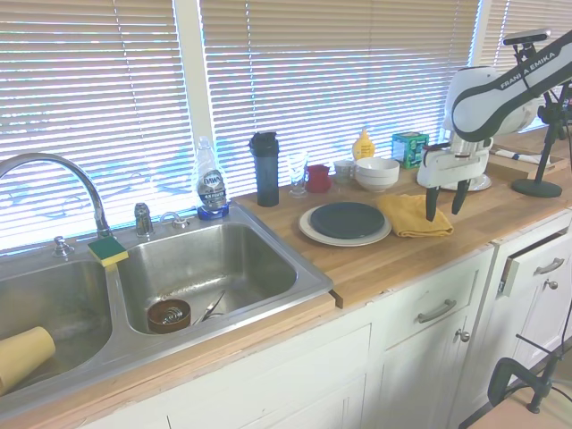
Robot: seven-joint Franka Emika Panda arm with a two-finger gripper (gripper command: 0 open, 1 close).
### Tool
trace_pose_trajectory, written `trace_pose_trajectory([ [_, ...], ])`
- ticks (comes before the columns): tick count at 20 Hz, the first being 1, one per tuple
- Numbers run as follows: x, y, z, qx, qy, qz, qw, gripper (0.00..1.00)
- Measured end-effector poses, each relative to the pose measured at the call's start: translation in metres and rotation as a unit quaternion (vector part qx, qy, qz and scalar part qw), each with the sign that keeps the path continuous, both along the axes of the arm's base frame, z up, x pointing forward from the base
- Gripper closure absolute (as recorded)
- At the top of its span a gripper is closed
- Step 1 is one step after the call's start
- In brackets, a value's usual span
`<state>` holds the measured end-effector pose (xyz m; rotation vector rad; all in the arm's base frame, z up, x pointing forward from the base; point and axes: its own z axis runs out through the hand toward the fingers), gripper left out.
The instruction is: Wipe the blue plate in counterclockwise motion
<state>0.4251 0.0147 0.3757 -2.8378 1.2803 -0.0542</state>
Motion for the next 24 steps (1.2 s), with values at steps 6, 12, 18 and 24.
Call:
trace_pose_trajectory([
  [6,0.003,-0.001,0.001,-0.001,0.004,0.000,1.0000,0.00],
  [12,0.032,-0.013,0.011,0.004,0.015,-0.013,0.9998,0.00],
  [18,0.085,-0.023,-0.016,0.024,0.074,-0.028,0.9966,0.00],
  [24,0.109,-0.061,-0.045,0.053,0.106,-0.064,0.9909,0.00],
])
